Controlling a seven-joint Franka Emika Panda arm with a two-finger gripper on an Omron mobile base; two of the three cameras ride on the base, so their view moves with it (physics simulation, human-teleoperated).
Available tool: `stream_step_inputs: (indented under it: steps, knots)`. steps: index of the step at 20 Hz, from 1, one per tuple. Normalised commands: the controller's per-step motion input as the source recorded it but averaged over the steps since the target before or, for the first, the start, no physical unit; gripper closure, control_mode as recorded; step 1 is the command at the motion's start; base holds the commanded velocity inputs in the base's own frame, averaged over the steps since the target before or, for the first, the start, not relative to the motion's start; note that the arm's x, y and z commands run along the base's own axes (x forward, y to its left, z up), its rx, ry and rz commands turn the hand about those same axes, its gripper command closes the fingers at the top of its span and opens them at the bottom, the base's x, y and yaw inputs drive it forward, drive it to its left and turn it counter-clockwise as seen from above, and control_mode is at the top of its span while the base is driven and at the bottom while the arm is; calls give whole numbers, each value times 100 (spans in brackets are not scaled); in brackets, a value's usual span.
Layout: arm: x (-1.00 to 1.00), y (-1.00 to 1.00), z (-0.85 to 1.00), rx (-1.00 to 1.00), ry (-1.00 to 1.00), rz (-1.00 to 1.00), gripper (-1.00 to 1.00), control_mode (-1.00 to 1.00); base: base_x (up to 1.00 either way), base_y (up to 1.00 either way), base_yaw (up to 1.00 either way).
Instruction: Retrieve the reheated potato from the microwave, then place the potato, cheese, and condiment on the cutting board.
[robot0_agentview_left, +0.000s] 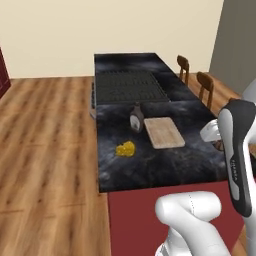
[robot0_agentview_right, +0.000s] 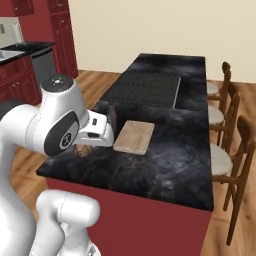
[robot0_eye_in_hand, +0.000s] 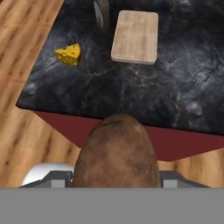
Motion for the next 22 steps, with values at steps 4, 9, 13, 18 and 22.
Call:
stream_step_inputs:
  steps: [4, 9, 13, 18, 22]
  knots:
    - [0, 0, 0, 0, 0, 0, 100, 100, 35, -35, -5]
    - [0, 0, 0, 0, 0, 0, 100, 100, 52, -23, -3]
    - [0, 0, 0, 0, 0, 0, 100, 100, 57, -21, -4]
    - [0, 0, 0, 0, 0, 0, 100, 100, 54, -19, -3]
    - [0, 0, 0, 0, 0, 0, 100, 100, 43, -12, 0]
